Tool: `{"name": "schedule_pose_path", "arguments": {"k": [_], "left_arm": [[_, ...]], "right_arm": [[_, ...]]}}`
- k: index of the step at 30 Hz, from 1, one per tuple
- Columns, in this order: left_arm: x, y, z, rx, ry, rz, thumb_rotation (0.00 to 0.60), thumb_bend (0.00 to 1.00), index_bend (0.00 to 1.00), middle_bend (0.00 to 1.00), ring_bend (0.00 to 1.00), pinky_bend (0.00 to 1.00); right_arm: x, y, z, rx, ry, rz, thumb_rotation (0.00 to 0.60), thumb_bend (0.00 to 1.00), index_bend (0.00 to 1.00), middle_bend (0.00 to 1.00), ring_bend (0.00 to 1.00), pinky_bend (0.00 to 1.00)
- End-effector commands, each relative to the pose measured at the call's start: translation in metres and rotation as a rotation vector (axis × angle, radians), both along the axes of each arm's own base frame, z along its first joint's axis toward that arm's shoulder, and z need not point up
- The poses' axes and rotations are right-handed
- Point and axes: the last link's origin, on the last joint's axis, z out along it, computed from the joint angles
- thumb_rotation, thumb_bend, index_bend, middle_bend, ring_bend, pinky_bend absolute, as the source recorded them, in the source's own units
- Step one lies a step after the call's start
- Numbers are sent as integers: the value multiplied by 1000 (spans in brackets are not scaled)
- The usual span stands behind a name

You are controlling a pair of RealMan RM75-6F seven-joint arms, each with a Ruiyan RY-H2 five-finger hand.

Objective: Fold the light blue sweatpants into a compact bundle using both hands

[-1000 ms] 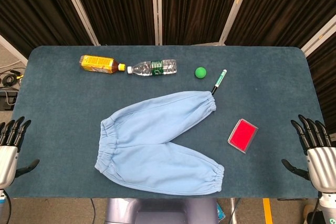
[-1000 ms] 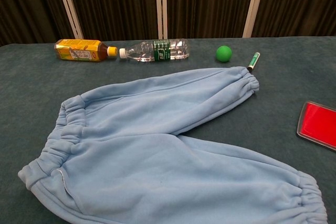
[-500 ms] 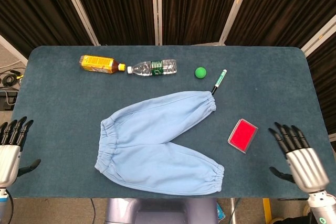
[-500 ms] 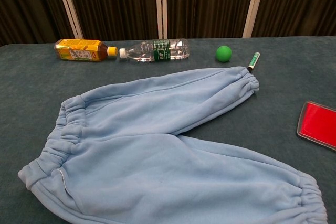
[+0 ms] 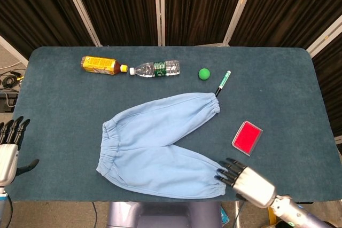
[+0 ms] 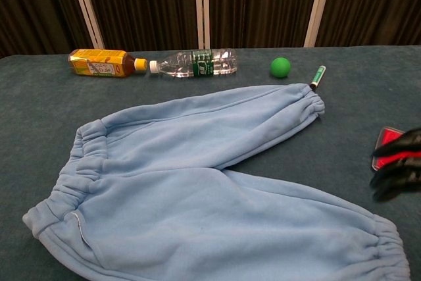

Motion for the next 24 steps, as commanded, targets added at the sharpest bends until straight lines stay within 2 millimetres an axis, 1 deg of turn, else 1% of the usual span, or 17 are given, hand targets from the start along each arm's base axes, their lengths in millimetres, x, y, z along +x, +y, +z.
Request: {"name": "schedule_pose_path", "arguments": {"k": [1,6,11,16,20,24], "left_arm": [[-1,0,0,0,0,2,600,0,0,0,0,0],[-1,1,1,-1,-1,2,600,0,0,0,0,0],[-2,1,2,0,-2,5,600,0,0,0,0,0],[-3,1,1,-2,-1,7,600,0,0,0,0,0],[-3,2,0,-4,1,9,600,0,0,0,0,0],[-3,1,0,-2,1,10,600,0,0,0,0,0]], "right_arm": [[1,3,-22,44,53,66,600,0,273,245,147,198],[1,0,-43,50,118,108,600,0,273,245,149,198],[-5,-2,-54,36,167,132,600,1,275,247,152,198],[-14,-3,-63,12,207,166,600,28,289,251,159,198],[-20,-4,-69,-6,236,187,600,69,290,252,160,198],[-24,-6,-72,-13,248,192,600,173,303,265,171,201]]}}
